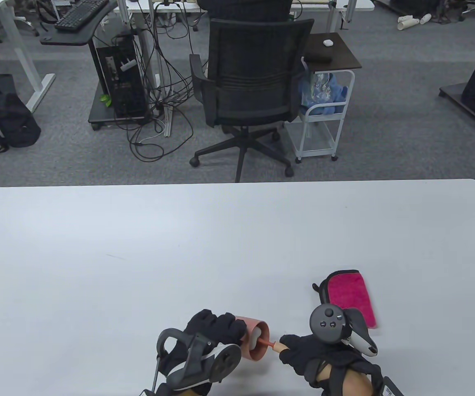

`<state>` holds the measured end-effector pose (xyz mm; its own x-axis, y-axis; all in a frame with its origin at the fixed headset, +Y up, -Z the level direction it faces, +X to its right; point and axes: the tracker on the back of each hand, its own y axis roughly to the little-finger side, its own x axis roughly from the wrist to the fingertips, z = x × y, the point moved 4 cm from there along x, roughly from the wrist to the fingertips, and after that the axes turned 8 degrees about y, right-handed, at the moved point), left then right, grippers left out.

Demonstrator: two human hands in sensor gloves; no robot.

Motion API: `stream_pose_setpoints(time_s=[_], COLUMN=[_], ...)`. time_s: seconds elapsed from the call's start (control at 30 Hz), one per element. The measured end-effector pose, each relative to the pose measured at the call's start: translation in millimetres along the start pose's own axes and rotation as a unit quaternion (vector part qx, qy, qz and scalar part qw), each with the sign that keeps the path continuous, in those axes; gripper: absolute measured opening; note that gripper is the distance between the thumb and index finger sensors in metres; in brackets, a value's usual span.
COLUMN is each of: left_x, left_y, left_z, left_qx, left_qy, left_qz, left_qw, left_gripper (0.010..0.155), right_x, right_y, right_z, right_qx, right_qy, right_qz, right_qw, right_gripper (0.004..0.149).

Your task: Brush the water cup with the cup brush

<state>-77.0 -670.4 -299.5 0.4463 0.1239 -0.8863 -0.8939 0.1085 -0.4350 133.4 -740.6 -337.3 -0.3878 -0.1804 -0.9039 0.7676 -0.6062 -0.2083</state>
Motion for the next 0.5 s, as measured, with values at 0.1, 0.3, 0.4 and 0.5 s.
stream_pose_setpoints(time_s=[0.1,0.3,0.4,0.5], left_x=[0.0,-1.4,-2.7,-2.3], left_y=[0.1,1.2,0.7,-1.0], left_z=[0.2,2.3,3.7,3.9], left_qx=[0.004,0.005,0.012,0.021], left_qy=[-0.001,-0.016,-0.028,-0.033], left_qz=[0.003,0.009,0.016,0.022], left_qw=[1.0,1.0,0.999,0.999], left_gripper=[0.041,0.04,0.041,0.04], right_x=[0.3,-0.9,-1.3,-1.7], right_y=[3.0,0.1,-1.9,-2.4], right_z=[-3.6,-6.5,-5.1,-2.6], right_qx=[-0.011,-0.033,-0.038,-0.042], right_qy=[0.014,0.038,0.041,0.042], right_qz=[0.011,0.019,0.028,0.042], right_qw=[1.0,0.999,0.998,0.997], right_gripper=[0.059,0.059,0.059,0.059])
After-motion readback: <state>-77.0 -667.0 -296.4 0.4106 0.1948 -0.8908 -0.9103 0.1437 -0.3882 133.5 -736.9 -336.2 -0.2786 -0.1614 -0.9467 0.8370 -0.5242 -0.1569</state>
